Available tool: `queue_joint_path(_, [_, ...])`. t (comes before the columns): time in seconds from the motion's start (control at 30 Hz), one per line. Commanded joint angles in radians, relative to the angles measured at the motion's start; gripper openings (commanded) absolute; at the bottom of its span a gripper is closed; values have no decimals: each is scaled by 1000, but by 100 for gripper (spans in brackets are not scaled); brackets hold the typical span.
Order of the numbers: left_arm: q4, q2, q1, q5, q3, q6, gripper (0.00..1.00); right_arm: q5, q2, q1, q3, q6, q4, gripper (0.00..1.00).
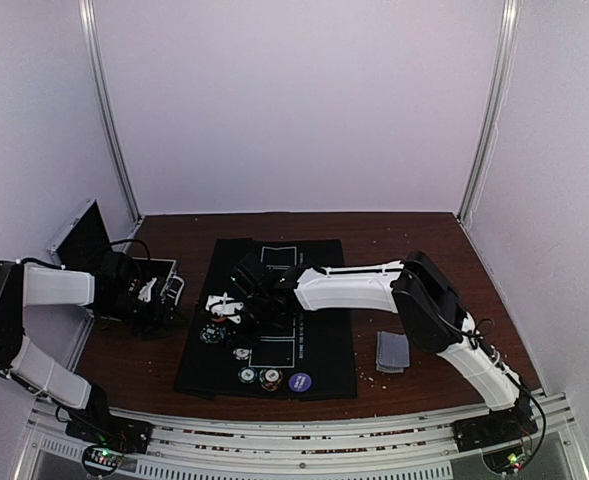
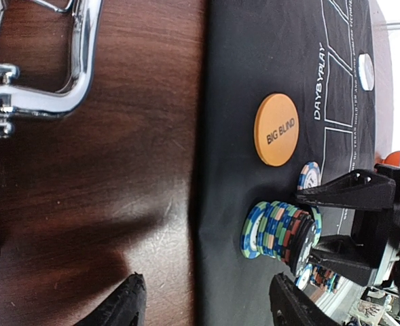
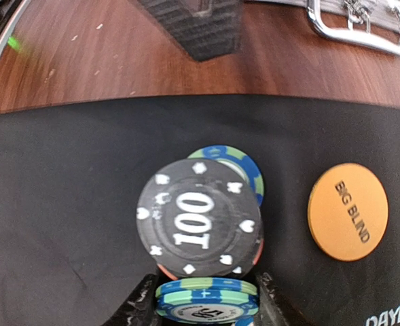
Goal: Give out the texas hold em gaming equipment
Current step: Adjust the poker chips pile in the big blind area.
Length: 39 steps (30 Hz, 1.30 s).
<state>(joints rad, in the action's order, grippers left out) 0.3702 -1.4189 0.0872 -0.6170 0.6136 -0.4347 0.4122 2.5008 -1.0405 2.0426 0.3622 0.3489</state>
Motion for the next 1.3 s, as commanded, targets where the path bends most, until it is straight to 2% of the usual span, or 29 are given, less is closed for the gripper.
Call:
queue_joint_path(0.0, [0, -11, 8, -5, 25, 21, 65, 14, 13, 7, 22, 4, 32, 39])
queue_joint_path(0.17, [0, -21, 6, -5, 31, 25, 65, 8, -19, 5, 22, 3, 45, 32])
queue_joint_path(0.47, [2, -25, 7, -9, 34, 28, 65, -47, -101, 5, 10, -19, 59, 30])
queue_joint_path(0.67, [1, -29, 6, -12, 35, 30, 65, -137, -114, 13, 4, -35, 108, 30])
queue_joint_path(0.87, [1, -29, 6, -15, 34, 30, 65, -292, -46, 16, 99, -80, 223, 34])
queue_joint_path(1.27, [2, -35, 6, -20, 38, 28, 65, -296, 10, 7, 144, -119, 251, 39])
